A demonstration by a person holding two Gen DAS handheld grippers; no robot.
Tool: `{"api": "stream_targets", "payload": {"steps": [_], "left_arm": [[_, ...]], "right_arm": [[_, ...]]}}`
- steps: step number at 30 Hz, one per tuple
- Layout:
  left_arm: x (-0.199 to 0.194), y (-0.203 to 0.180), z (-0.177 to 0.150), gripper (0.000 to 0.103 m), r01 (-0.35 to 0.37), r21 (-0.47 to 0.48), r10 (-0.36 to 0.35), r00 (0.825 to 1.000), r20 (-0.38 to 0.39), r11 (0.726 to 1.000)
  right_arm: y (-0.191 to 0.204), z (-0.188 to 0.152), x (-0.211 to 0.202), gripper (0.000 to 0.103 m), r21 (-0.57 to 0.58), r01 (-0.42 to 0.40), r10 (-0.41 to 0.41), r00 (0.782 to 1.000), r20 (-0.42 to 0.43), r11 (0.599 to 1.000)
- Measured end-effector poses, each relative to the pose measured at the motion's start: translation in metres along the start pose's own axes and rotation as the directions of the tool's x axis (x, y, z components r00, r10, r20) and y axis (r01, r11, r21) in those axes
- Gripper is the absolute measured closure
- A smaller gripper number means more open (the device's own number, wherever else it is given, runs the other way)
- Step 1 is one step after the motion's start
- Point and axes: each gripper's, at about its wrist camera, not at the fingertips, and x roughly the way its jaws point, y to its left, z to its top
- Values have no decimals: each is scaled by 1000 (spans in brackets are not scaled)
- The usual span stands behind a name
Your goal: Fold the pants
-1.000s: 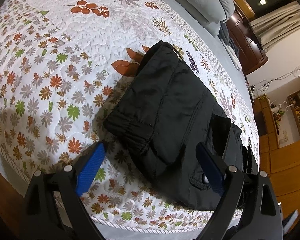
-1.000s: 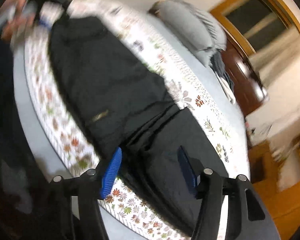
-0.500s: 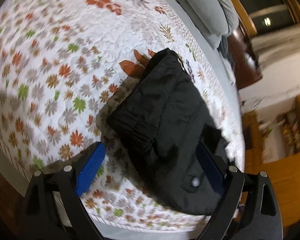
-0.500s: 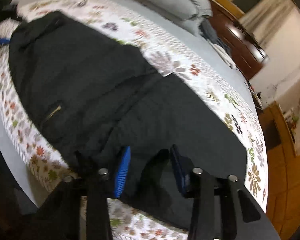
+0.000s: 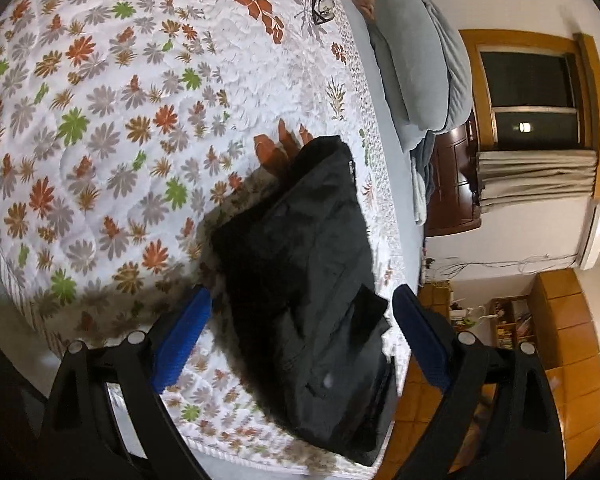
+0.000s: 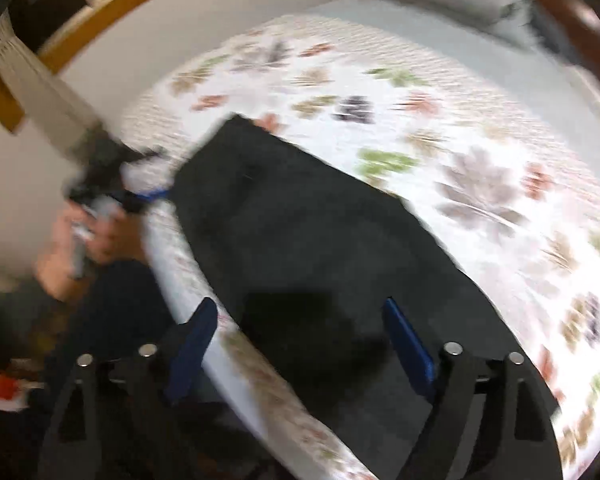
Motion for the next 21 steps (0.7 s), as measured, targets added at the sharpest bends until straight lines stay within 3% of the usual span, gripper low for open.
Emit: {"api": "stream_targets", "payload": {"steps": [2, 5, 9, 14, 21], "left_arm": [[-2, -1, 2, 11, 22, -1, -22, 1000, 20, 1000], [0, -6, 6, 11, -38, 35, 36, 998, 48, 999], [10, 0, 10, 11, -61, 9, 61, 998, 27, 998], [13, -3, 8, 8, -92, 17, 92, 995, 36, 996], [21, -11, 11, 7, -155, 3, 155, 987, 32, 988]], "right_arm": [[6, 41, 15, 12, -32, -75, 73, 996, -49, 997], [23, 96, 50, 12, -76, -142, 131, 982, -135, 987], [37, 154, 90, 12, -126, -171, 140, 965, -224, 977], [43, 196, 140, 12, -156, -193, 137, 940, -313, 969], [41, 226, 214, 12, -143, -275, 191, 883, -429, 951]]}}
